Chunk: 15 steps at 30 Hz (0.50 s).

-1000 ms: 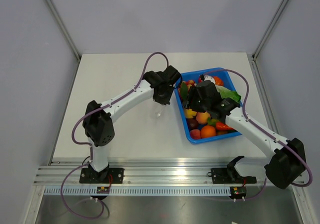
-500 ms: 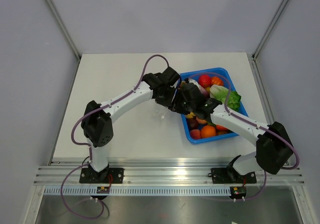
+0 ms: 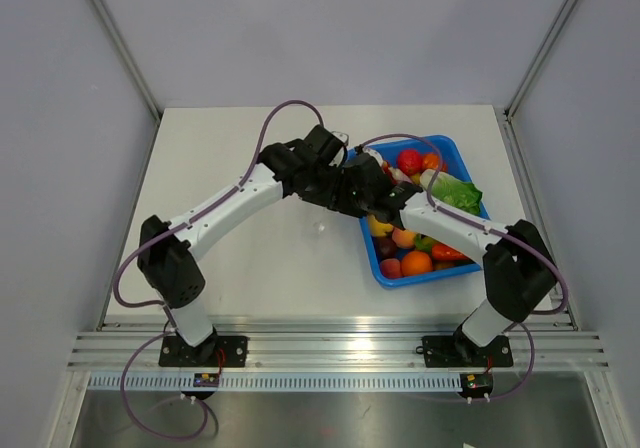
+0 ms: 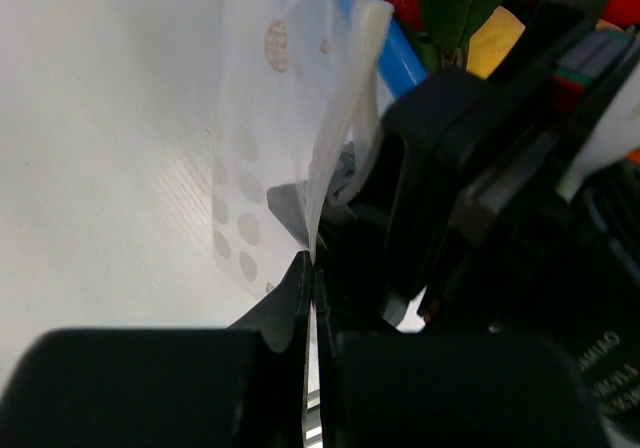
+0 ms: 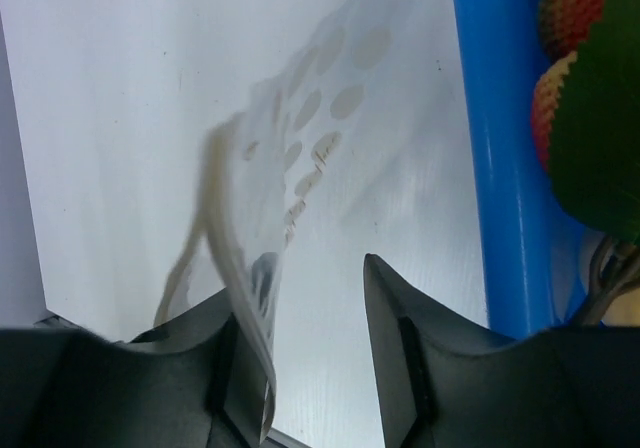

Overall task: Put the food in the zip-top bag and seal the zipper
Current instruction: Open the zipper of the food storage bag at the center of the board.

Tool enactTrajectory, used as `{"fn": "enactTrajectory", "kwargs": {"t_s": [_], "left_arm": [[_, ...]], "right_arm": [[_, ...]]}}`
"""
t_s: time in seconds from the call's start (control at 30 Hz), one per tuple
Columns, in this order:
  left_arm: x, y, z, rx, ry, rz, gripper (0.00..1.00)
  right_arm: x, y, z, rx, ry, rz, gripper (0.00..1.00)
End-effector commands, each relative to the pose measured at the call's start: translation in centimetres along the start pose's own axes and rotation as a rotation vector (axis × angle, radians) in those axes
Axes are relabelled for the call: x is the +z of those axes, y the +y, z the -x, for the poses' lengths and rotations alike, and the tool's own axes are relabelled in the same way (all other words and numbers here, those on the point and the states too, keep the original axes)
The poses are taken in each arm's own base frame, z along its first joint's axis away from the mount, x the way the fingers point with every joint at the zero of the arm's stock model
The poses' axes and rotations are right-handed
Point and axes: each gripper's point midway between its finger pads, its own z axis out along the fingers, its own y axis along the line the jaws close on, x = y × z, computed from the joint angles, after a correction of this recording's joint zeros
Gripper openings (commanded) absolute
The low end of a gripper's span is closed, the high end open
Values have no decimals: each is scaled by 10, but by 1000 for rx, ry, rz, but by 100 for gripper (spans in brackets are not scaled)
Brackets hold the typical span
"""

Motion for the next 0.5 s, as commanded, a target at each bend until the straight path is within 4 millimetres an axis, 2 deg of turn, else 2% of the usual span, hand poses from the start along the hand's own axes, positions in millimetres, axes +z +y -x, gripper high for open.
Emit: {"fn": "enactTrajectory", "kwargs": {"t_s": [0.0, 0.07, 0.23, 0.37, 0.47], "left_arm": [[-20, -5, 7, -8, -54, -62, 0], [-24, -3, 9, -14, -69, -76, 0], [-33, 2, 11, -39, -88, -100, 0], [-41, 13, 11, -61, -104, -97, 0], [-46, 21, 13, -80, -121, -98, 0]], "right_arm": [[1, 29, 26, 25, -63, 57, 51], [11, 27, 27, 48, -64, 32, 57], [38, 28, 17, 85, -25, 29, 57], [51, 19, 12, 65, -10, -39, 52], [53, 20, 13, 50, -15, -38, 45]]}}
